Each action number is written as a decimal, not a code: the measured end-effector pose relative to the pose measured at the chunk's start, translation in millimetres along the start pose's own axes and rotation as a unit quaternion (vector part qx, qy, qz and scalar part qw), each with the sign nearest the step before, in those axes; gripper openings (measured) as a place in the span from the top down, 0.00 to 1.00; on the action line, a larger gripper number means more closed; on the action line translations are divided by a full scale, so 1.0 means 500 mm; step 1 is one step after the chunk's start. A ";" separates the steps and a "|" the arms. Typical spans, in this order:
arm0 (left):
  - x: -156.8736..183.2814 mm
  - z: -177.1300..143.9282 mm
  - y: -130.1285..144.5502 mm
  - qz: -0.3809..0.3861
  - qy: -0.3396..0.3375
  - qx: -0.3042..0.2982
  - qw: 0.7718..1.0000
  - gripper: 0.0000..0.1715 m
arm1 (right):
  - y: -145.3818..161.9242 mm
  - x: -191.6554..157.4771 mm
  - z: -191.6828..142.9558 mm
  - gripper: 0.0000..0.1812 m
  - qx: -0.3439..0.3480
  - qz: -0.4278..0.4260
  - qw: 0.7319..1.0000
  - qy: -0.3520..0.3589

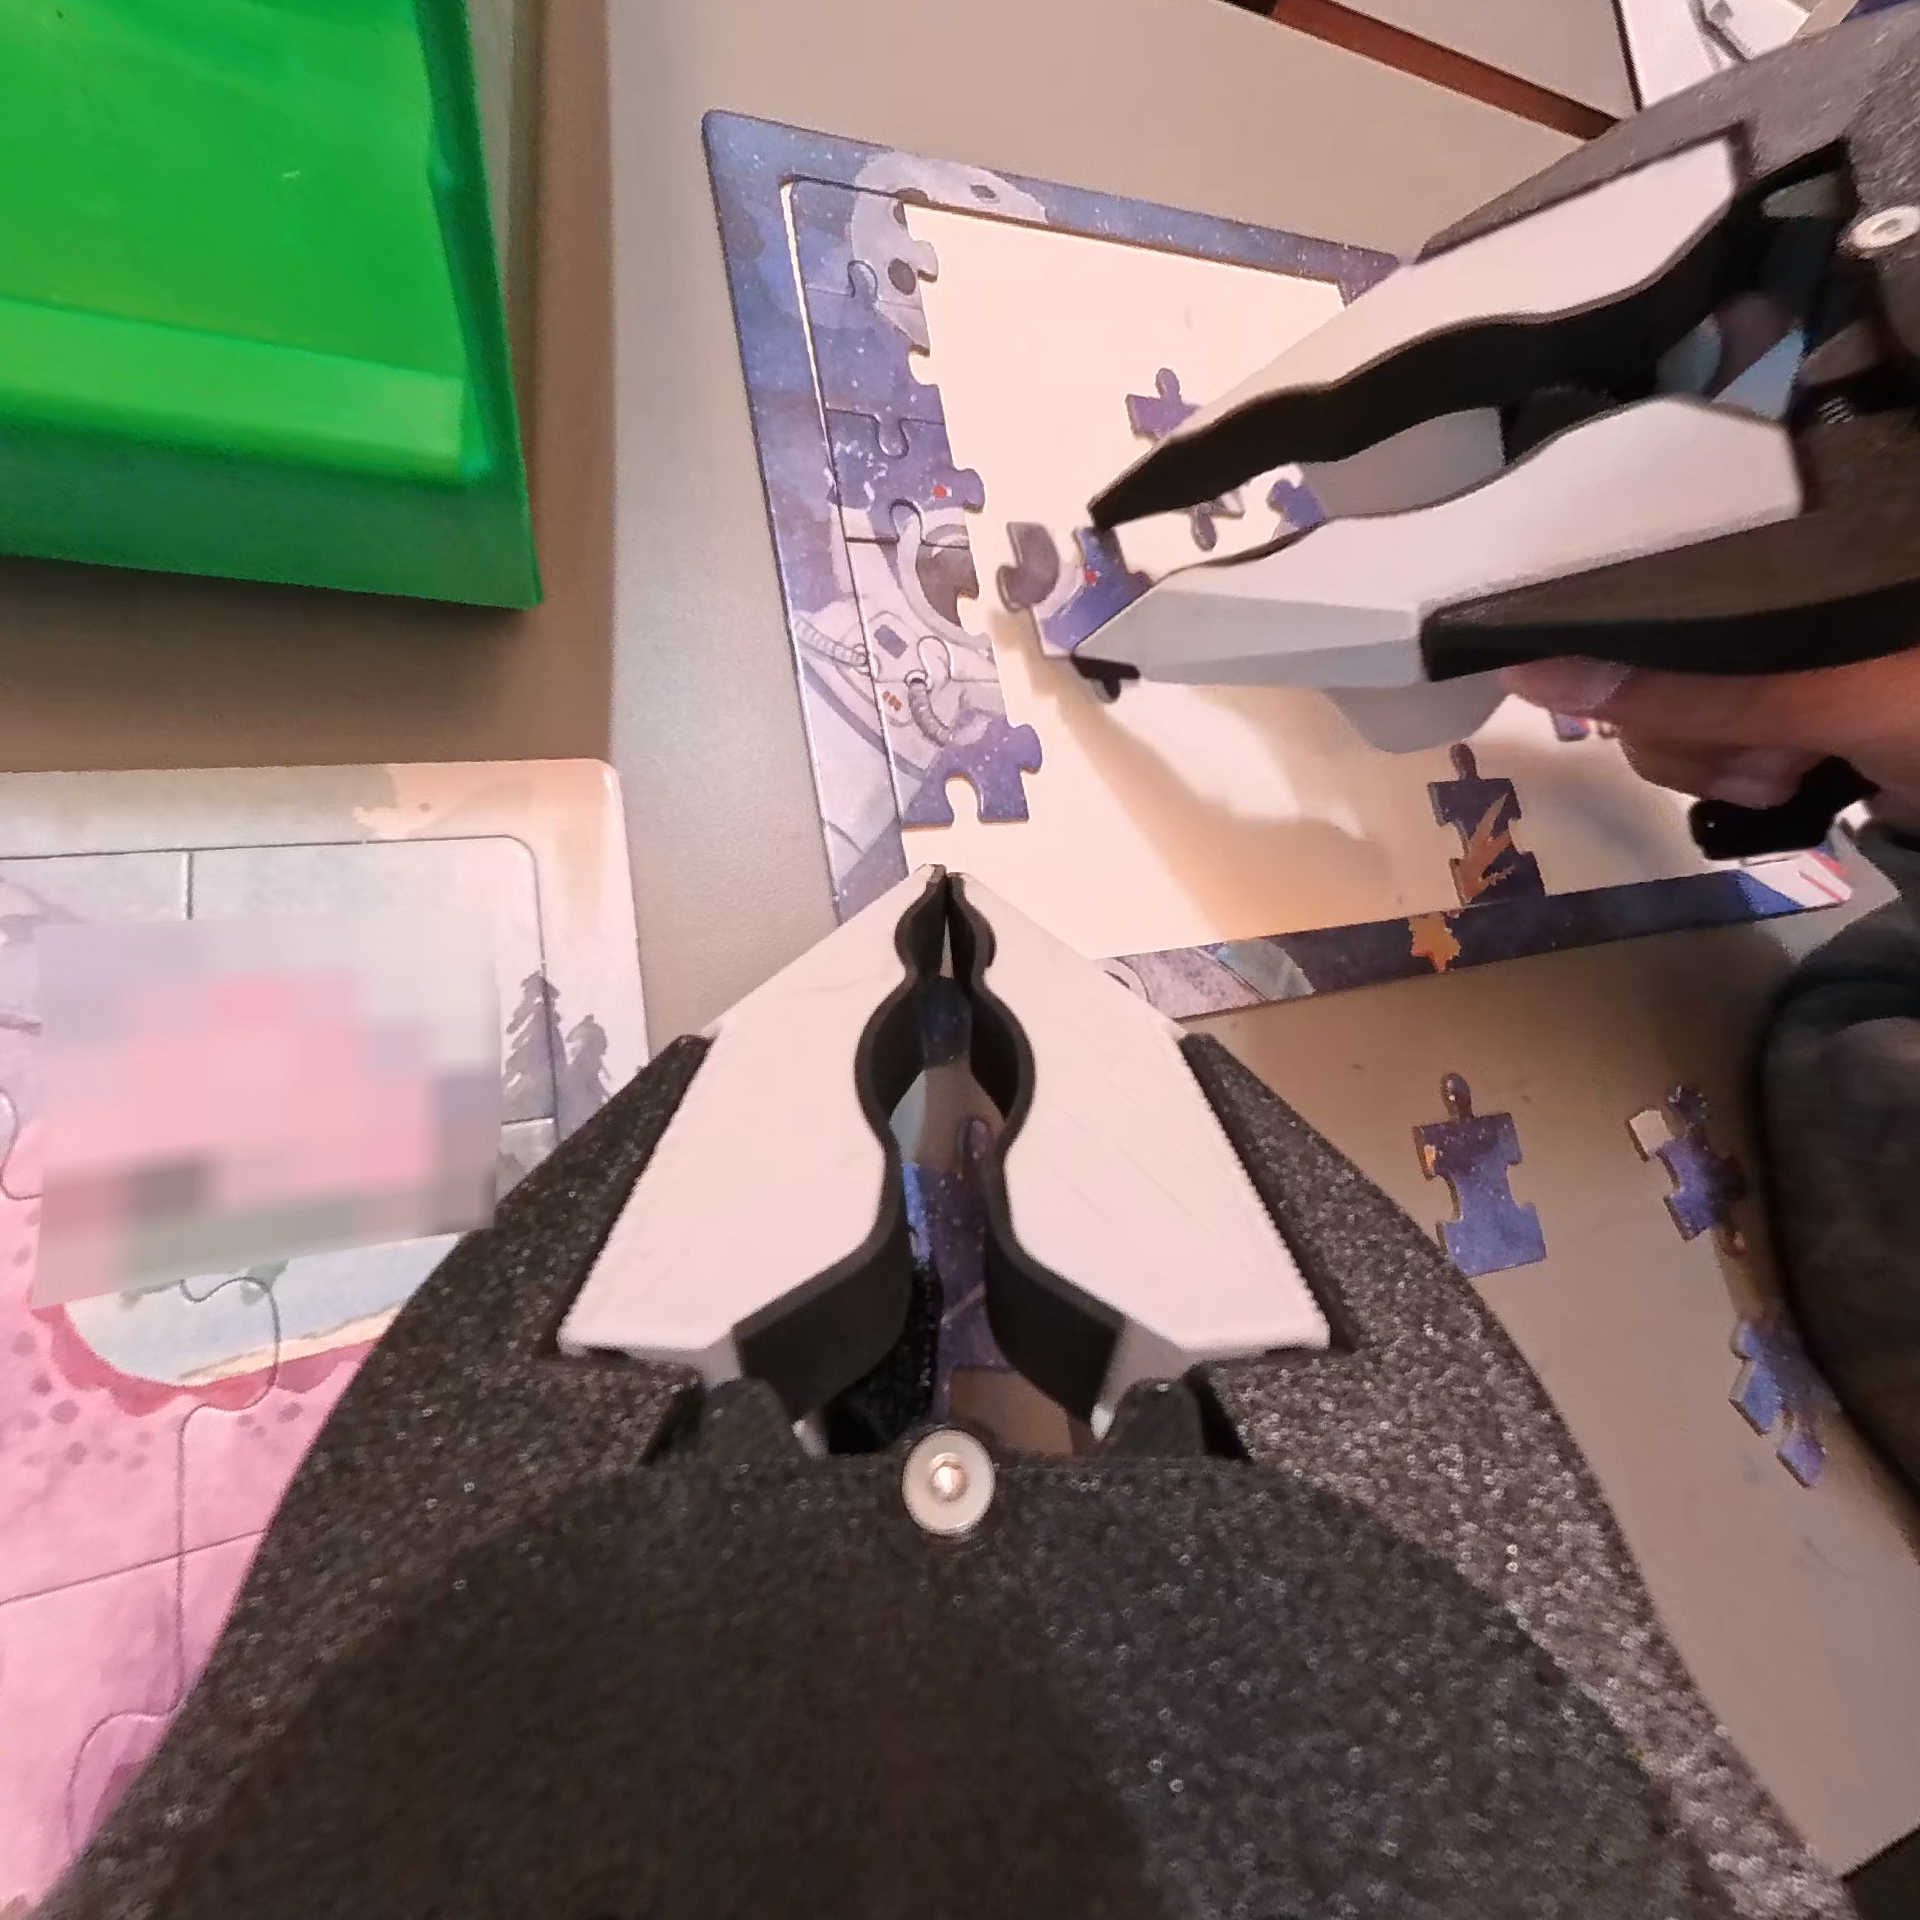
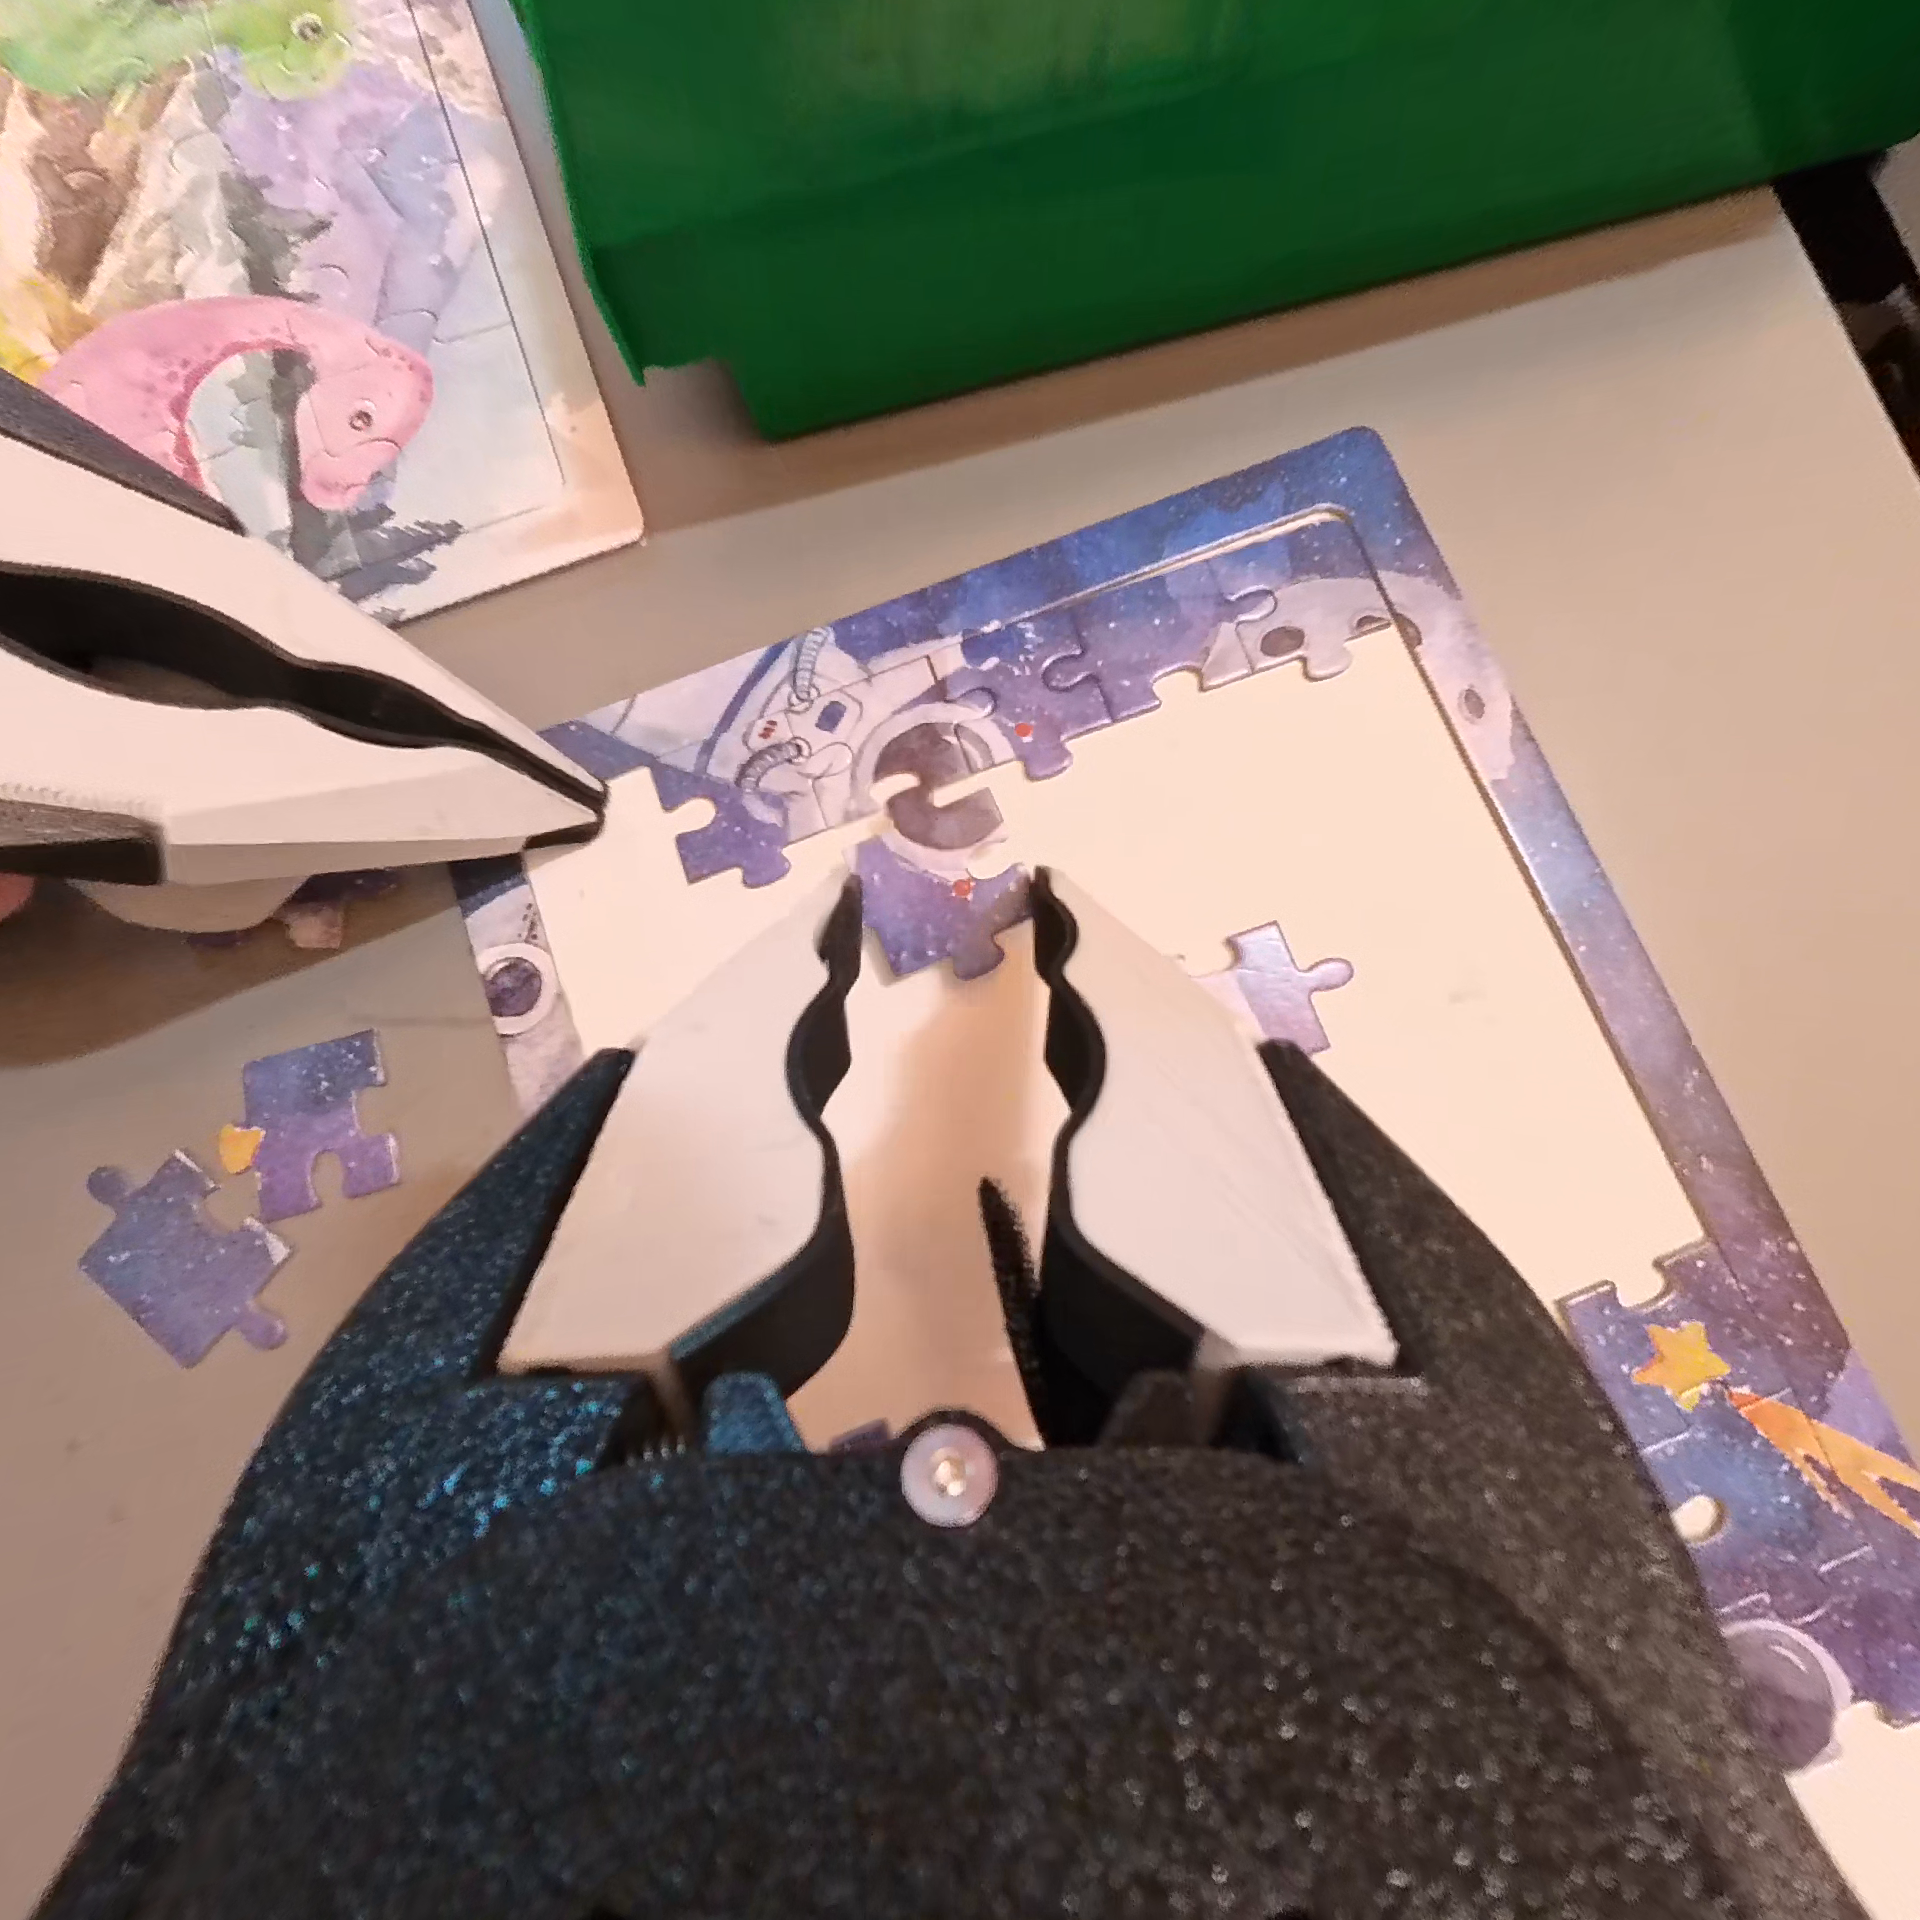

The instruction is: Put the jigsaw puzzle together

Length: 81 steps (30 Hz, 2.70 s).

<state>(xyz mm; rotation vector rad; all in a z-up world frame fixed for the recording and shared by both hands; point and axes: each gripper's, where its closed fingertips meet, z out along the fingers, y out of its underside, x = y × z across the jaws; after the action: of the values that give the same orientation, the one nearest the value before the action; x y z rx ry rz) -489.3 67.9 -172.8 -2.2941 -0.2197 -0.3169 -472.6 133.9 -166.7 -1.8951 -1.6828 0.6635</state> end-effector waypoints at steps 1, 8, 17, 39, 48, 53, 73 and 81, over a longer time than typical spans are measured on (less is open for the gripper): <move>0.000 0.000 0.000 0.000 0.000 0.000 1.000 1.00 | -0.007 -0.002 -0.004 0.82 0.006 0.003 1.000 0.000; 0.000 0.000 0.000 -0.001 0.001 0.000 1.000 1.00 | -0.014 -0.001 -0.002 0.95 -0.003 -0.008 1.000 0.022; 0.000 0.000 0.000 -0.002 0.002 0.000 1.000 1.00 | 0.007 0.089 -0.020 0.79 -0.088 -0.014 0.995 0.037; 0.002 -0.001 0.001 -0.010 0.015 -0.001 1.000 1.00 | 0.011 0.090 0.004 0.81 -0.241 -0.209 0.946 -0.068; 0.002 -0.001 0.001 -0.010 0.015 -0.001 1.000 1.00 | 0.016 0.095 0.011 0.81 -0.254 -0.192 0.944 -0.086; 0.002 -0.001 0.000 -0.010 0.015 -0.001 1.000 1.00 | 0.013 0.098 0.012 0.83 -0.246 -0.191 0.946 -0.092; 0.002 0.000 0.000 -0.008 0.013 -0.001 1.000 1.00 | 0.003 0.005 0.001 0.83 -0.255 -0.163 0.950 -0.080; 0.002 0.000 0.001 -0.008 0.013 -0.001 1.000 1.00 | 0.017 -0.001 0.011 0.83 -0.277 -0.167 0.944 -0.066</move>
<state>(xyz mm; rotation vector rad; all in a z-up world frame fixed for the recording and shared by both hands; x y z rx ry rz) -488.1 67.7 -172.6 -2.2907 -0.2240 -0.3540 -470.3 132.8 -176.5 -1.8634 -2.3981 0.1889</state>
